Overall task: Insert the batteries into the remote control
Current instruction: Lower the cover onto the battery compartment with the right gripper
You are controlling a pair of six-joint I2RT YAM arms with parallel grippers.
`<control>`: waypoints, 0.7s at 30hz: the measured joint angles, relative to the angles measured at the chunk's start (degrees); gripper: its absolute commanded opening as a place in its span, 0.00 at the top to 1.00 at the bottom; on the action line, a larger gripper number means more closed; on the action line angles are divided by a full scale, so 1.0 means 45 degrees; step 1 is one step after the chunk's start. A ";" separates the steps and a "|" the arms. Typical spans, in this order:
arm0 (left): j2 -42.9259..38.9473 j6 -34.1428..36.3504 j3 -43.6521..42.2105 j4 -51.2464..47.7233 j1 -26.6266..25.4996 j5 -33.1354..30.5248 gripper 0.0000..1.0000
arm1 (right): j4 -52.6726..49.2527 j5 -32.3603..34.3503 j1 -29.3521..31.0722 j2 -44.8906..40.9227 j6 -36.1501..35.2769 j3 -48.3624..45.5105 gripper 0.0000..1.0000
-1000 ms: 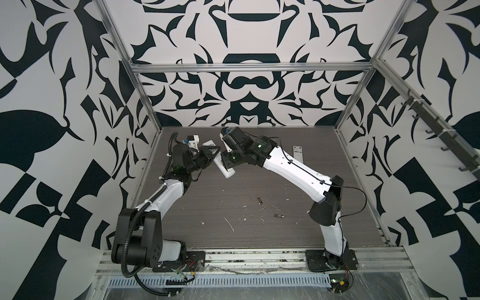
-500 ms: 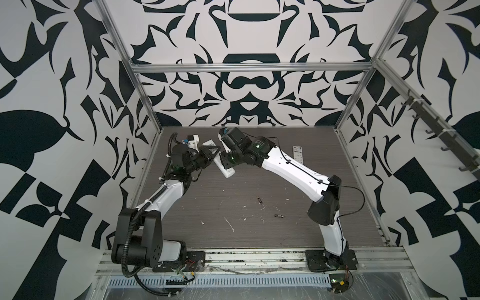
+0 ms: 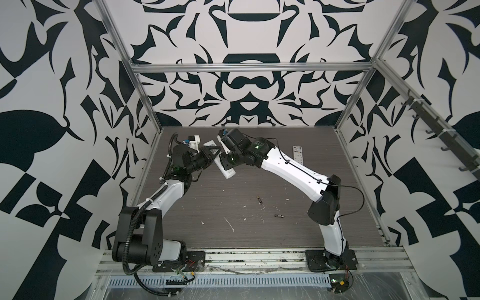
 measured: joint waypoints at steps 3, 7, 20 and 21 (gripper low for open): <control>0.0000 -0.0015 -0.0010 0.0029 0.0000 0.0058 1.00 | 0.0058 -0.0049 0.0000 0.0000 -0.0029 -0.0049 0.85; 0.0029 -0.0073 -0.0010 0.0049 0.0000 0.0160 1.00 | 0.0058 -0.0097 0.0000 0.0000 -0.0068 -0.0053 0.76; 0.0097 -0.0272 -0.0015 0.0515 0.0000 0.0311 1.00 | 0.0058 -0.0238 0.0029 -0.0005 -0.0049 -0.0039 0.56; 0.0097 -0.0306 -0.0015 0.0534 0.0000 0.0316 1.00 | 0.0053 -0.0233 0.0044 -0.0005 -0.0053 -0.0034 0.55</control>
